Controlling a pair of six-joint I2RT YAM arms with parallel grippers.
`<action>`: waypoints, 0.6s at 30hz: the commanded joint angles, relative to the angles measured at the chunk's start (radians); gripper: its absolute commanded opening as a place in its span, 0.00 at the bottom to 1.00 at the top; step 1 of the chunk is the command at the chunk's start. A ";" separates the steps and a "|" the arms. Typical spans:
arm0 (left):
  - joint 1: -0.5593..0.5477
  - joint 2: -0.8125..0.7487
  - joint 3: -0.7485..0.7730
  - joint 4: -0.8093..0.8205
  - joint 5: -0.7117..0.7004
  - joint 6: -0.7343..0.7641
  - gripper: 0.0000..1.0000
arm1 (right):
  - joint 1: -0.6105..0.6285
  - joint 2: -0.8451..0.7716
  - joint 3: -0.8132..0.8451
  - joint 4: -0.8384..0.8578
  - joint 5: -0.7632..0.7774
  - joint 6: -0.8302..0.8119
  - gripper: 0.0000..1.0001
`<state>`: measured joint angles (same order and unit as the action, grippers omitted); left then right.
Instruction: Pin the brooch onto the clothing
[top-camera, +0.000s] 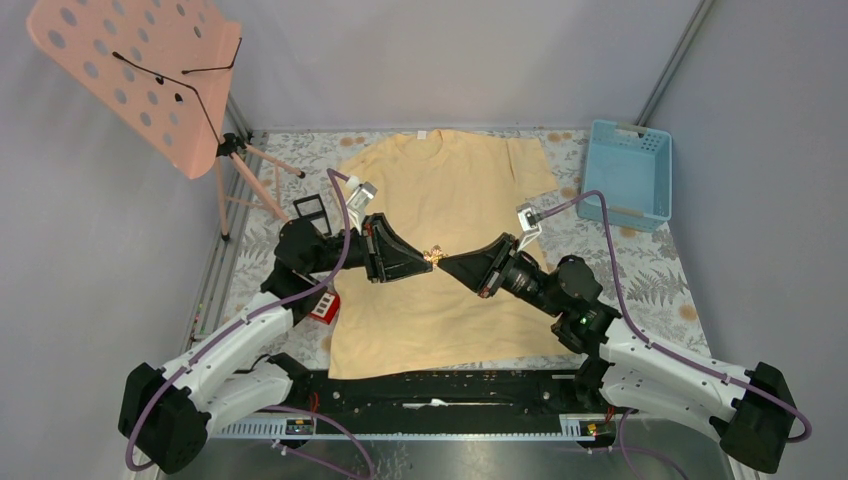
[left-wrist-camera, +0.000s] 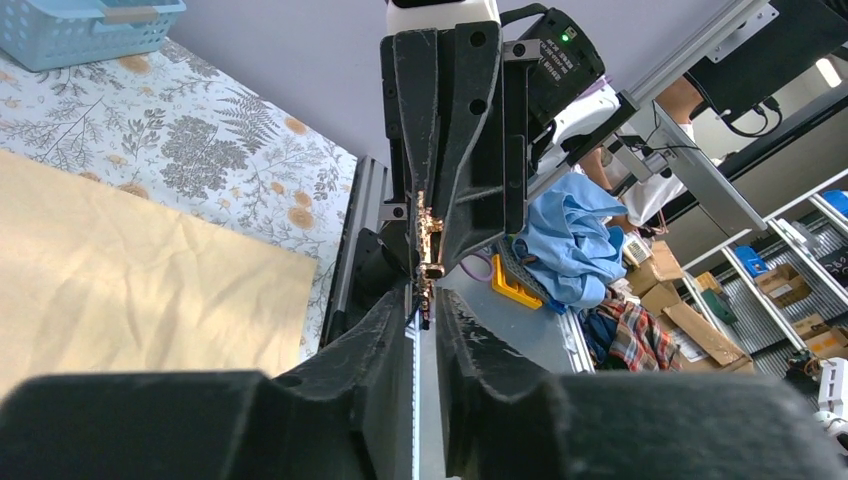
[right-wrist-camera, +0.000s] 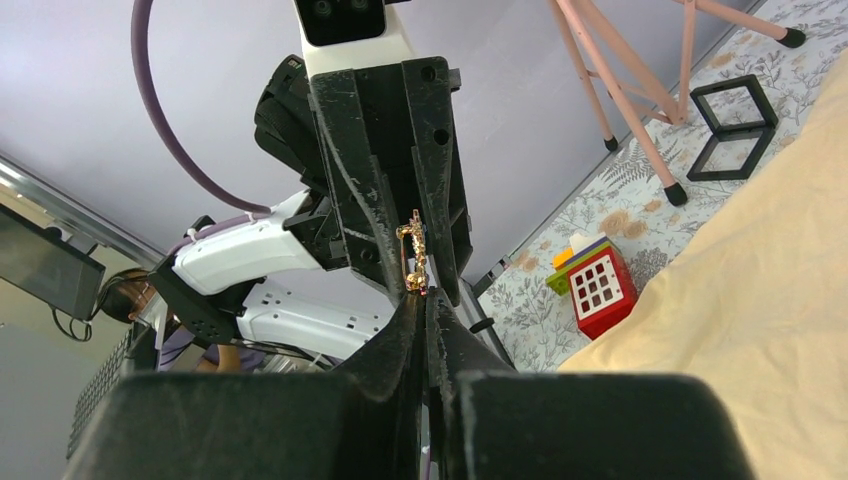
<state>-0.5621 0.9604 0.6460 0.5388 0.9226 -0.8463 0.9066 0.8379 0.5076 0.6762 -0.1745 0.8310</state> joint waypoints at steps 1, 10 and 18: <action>-0.005 0.006 0.021 0.045 -0.003 0.004 0.18 | 0.014 0.003 0.054 0.054 0.011 -0.027 0.00; -0.005 0.003 0.020 0.045 -0.007 0.003 0.14 | 0.018 0.006 0.043 0.048 0.016 -0.028 0.00; -0.005 0.002 0.019 0.047 -0.008 0.007 0.00 | 0.020 0.007 0.042 0.029 0.012 -0.036 0.00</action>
<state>-0.5648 0.9649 0.6460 0.5407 0.9234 -0.8551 0.9115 0.8482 0.5129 0.6712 -0.1688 0.8104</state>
